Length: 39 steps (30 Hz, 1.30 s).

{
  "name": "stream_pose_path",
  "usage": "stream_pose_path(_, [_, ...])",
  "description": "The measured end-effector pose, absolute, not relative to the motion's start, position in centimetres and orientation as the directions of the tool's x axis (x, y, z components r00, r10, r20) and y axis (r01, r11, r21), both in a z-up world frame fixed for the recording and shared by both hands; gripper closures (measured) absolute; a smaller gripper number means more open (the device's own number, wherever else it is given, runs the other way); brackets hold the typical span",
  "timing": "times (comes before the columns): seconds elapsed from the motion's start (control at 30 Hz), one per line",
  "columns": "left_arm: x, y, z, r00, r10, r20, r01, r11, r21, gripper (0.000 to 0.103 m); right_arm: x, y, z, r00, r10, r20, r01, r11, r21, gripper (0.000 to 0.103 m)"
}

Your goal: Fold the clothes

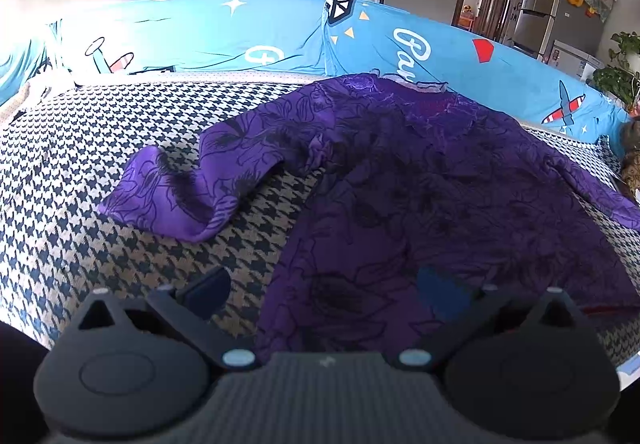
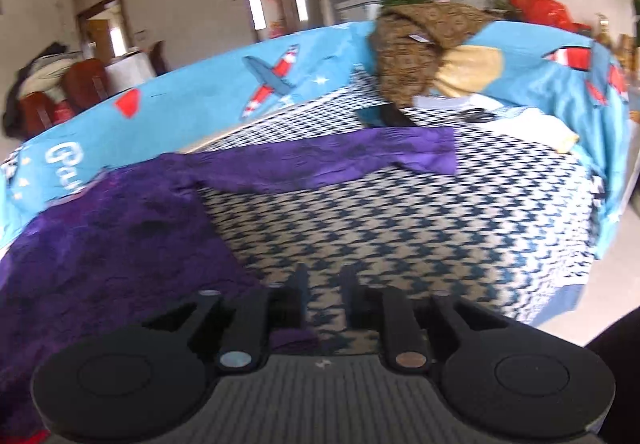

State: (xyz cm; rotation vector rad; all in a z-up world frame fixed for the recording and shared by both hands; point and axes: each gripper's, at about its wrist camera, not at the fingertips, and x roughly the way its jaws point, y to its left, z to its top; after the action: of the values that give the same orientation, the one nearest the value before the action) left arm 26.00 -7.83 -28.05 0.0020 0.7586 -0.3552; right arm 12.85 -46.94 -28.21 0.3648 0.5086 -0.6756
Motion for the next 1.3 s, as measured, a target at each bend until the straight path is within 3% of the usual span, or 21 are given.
stream_pose_path(0.37, [26.0,-8.0,-28.1,0.664,-0.313,-0.680,0.320,0.940,-0.120,0.000,13.7,-43.2,-28.5,0.797,-0.214,-0.565,0.384,0.902,0.199,0.062])
stream_pose_path(0.47, [26.1,-8.0,-28.2,0.661,-0.310,-0.683,0.315,0.941,-0.123,0.000,14.0,-42.1,-28.7,0.813,-0.139,-0.565,0.300,0.932,0.202,0.048])
stream_pose_path(0.57, [26.2,-8.0,-28.2,0.659,-0.309,-0.685,0.312,0.942,-0.124,0.000,14.2,-41.3,-28.9,0.816,-0.084,-0.571,0.234,0.953,0.194,0.048])
stream_pose_path(0.93, [26.3,-8.0,-28.4,0.654,-0.306,-0.692,0.309,0.943,-0.125,0.000,14.4,-38.1,-29.5,0.789,-0.061,-0.611,0.112,0.993,0.045,0.049])
stream_pose_path(1.3, [26.3,-8.1,-28.6,0.646,-0.308,-0.699,0.313,0.941,-0.126,0.000,16.1,-36.5,-30.8,0.763,-0.141,-0.631,0.088,0.989,-0.116,0.049])
